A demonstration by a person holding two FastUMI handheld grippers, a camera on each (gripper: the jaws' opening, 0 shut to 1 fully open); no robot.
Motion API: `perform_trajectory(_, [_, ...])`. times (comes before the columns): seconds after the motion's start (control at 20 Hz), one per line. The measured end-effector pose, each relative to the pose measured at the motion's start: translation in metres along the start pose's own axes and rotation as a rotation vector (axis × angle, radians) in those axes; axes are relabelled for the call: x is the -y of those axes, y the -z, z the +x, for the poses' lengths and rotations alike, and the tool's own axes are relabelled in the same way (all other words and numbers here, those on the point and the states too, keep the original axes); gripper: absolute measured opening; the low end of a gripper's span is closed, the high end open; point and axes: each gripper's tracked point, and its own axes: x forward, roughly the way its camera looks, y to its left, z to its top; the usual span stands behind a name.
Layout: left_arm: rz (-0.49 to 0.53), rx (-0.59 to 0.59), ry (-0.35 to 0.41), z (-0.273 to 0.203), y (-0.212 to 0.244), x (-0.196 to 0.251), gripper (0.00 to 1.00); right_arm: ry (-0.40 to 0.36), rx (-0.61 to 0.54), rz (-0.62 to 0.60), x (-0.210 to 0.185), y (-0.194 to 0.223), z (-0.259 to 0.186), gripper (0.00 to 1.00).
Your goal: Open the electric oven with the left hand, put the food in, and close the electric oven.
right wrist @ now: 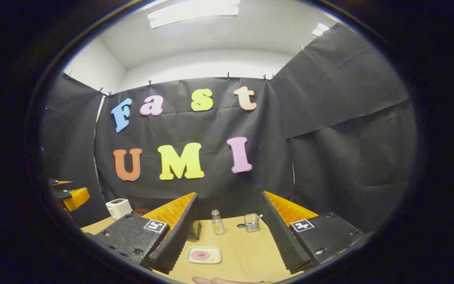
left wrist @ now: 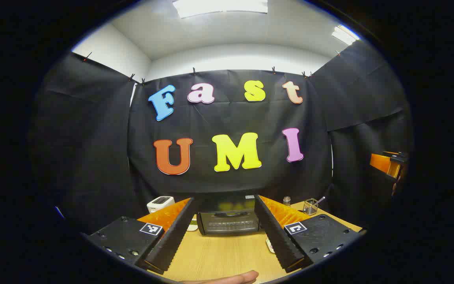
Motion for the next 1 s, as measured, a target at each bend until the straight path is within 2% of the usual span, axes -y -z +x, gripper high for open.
perform_trajectory(0.6, [-0.005, 0.002, 0.001, 0.012, 0.006, 0.007, 0.96, -0.069, -0.01, -0.053, -0.016, 0.009, 0.005, 0.96])
perform_trajectory(1.0, [-0.032, -0.005, 0.015, 0.057, 0.022, 0.008, 0.96, -0.098, -0.009, -0.033, -0.02, 0.02, 0.019, 0.96])
